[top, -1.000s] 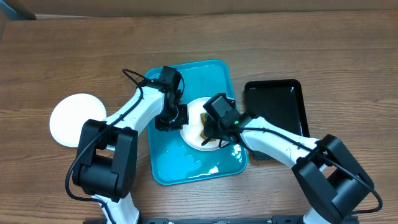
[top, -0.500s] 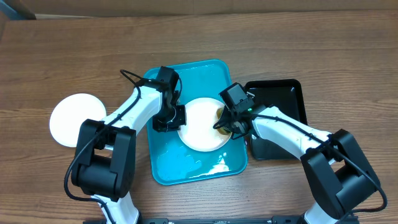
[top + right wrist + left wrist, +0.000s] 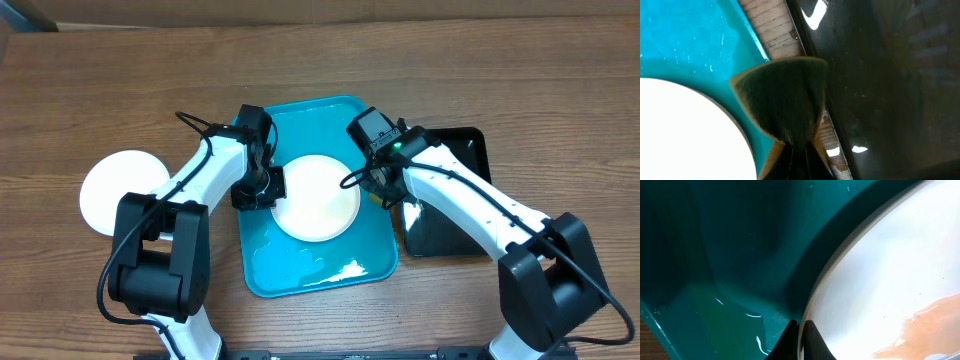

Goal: Clean dirty plates on tray and stack at the side
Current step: 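Scrub the white plate with the sponge in the right gripper, then return the sponge to the black tray with the right gripper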

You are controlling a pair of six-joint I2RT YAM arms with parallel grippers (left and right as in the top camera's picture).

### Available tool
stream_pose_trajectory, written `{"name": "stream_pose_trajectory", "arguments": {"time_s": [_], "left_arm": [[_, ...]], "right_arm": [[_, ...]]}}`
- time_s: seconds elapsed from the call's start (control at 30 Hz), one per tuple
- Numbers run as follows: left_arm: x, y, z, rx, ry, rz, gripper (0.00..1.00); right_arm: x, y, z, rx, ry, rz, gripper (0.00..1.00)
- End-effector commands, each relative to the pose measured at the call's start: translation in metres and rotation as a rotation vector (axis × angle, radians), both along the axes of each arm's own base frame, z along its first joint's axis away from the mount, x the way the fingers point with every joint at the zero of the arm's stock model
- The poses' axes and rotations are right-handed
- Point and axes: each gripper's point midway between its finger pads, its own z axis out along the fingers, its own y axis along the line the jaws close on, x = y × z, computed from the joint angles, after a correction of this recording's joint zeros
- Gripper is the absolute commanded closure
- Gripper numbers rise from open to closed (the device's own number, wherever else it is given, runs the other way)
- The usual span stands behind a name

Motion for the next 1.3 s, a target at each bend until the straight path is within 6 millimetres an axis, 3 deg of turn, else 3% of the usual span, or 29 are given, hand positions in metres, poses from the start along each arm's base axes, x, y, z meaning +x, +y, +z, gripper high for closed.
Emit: {"name": "stream_pose_trajectory", "arguments": {"time_s": [0.0,0.03,0.13,0.23,0.33,0.43,0.67,0.9,0.93,0.97,1.03,1.13,1.27], "left_arm": [[0.0,0.011,0.001,0.05,-0.019,-0.03,0.96],[0.001,0.011,0.001,0.047,-0.025,-0.05,0.96],[0.004,0.008,0.001,0.031,-0.045,-0.09,0.96],[0.007,0.003,0.002,0.006,-0.061,-0.118,0.96],[0.009,0.003,0.002,0.005,-0.068,-0.119,0.96],[0.01,0.003,0.003,0.004,-0.073,-0.12,0.96],[0.01,0.003,0.003,0.004,-0.072,-0.126,0.96],[0.01,0.002,0.003,0.003,-0.075,-0.126,0.96],[0.01,0.002,0.003,0.003,-0.075,-0.126,0.96],[0.01,0.002,0.003,0.003,-0.075,-0.127,0.96],[0.01,0.002,0.003,0.003,-0.076,-0.128,0.96],[0.012,-0.001,0.003,-0.018,-0.087,-0.169,0.96],[0.014,-0.011,0.008,-0.074,-0.099,-0.195,0.96]], "right_arm": [[0.01,-0.005,0.061,0.045,-0.146,0.031,0.96],[0.006,-0.017,0.085,0.064,-0.183,0.013,0.96],[-0.002,-0.045,0.11,0.073,-0.211,-0.042,0.96],[-0.007,-0.073,0.122,0.075,-0.207,-0.066,0.96],[-0.01,-0.093,0.12,0.086,-0.164,-0.058,0.96],[-0.012,-0.104,0.104,0.104,-0.11,-0.038,0.96],[-0.018,-0.112,0.041,0.129,-0.016,-0.022,0.96],[-0.018,-0.111,-0.001,0.122,-0.052,0.033,0.93],[-0.021,-0.112,-0.008,0.122,-0.052,0.032,0.87],[-0.022,-0.112,-0.014,0.123,-0.054,0.032,0.62],[-0.023,-0.113,-0.018,0.12,-0.055,0.03,0.57],[-0.017,-0.112,-0.004,0.131,-0.096,0.024,0.56],[-0.013,-0.111,0.049,0.158,-0.218,0.021,0.49]]}}
